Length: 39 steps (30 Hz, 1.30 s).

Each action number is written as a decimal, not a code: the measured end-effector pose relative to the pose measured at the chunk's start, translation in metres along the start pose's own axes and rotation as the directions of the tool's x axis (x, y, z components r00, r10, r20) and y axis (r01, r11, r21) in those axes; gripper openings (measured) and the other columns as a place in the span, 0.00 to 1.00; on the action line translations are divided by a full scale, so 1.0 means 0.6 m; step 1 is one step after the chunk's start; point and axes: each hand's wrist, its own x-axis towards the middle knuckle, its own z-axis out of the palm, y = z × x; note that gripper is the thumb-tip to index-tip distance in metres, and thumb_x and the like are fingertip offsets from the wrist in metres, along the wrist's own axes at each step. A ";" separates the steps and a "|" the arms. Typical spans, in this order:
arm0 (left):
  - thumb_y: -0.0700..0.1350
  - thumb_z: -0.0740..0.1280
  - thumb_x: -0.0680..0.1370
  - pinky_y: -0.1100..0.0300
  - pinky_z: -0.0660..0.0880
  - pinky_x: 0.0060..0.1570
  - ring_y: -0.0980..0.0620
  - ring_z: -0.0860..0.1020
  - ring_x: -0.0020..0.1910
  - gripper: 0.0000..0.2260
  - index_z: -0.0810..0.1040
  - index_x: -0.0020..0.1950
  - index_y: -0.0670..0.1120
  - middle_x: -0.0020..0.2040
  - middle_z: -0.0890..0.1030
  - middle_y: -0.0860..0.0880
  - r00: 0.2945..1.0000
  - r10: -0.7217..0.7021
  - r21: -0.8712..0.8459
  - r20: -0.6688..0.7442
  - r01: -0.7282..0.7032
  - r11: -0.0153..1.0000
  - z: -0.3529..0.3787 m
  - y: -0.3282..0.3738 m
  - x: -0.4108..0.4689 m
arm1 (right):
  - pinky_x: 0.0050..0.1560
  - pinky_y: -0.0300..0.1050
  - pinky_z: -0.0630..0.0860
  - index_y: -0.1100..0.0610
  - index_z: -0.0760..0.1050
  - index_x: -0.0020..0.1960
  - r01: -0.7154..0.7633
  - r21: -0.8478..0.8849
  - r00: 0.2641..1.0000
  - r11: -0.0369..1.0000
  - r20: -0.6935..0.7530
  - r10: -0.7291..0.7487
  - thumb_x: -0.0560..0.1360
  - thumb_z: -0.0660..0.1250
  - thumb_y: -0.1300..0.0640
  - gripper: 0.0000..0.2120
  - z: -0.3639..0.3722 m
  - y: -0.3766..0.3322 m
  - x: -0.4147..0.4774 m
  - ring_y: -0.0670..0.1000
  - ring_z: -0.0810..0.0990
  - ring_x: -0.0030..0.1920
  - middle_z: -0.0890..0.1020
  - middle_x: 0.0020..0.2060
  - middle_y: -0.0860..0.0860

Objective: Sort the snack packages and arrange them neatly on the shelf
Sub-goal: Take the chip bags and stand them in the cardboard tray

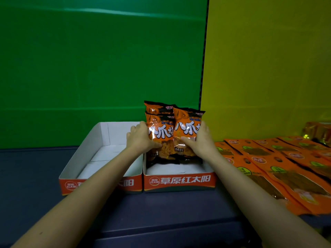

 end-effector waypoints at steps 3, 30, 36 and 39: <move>0.55 0.76 0.66 0.50 0.68 0.60 0.43 0.70 0.63 0.35 0.66 0.66 0.41 0.63 0.73 0.43 0.999 0.029 0.050 -0.034 -0.027 0.998 0.003 -0.003 -0.001 | 0.73 0.49 0.58 0.62 0.44 0.77 0.025 -0.145 0.998 0.989 -0.058 -0.034 0.74 0.69 0.50 0.45 0.007 0.002 -0.005 0.56 0.57 0.75 0.57 0.75 0.58; 0.50 0.61 0.78 0.55 0.71 0.45 0.44 0.78 0.52 0.11 0.77 0.52 0.44 0.51 0.81 0.47 0.928 0.105 0.450 -0.357 0.073 0.890 -0.267 -0.355 -0.186 | 0.57 0.47 0.74 0.52 0.74 0.63 0.699 -0.032 0.691 0.714 0.285 -0.664 0.76 0.62 0.51 0.16 0.208 -0.340 -0.154 0.50 0.76 0.59 0.79 0.58 0.47; 0.52 0.60 0.78 0.55 0.71 0.45 0.46 0.77 0.54 0.12 0.76 0.53 0.45 0.53 0.80 0.47 0.932 -0.032 0.532 -0.361 0.234 0.814 -0.394 -0.528 -0.293 | 0.58 0.50 0.75 0.51 0.74 0.63 0.738 0.103 0.597 0.667 0.361 -0.716 0.76 0.63 0.50 0.16 0.348 -0.491 -0.250 0.50 0.77 0.58 0.79 0.57 0.47; 0.53 0.59 0.79 0.56 0.71 0.45 0.46 0.77 0.55 0.13 0.75 0.53 0.45 0.54 0.80 0.47 0.930 -0.102 0.575 -0.352 0.301 0.761 -0.458 -0.616 -0.351 | 0.58 0.52 0.75 0.50 0.73 0.63 0.741 0.155 0.561 0.653 0.391 -0.729 0.76 0.63 0.49 0.17 0.415 -0.564 -0.307 0.50 0.77 0.59 0.78 0.58 0.46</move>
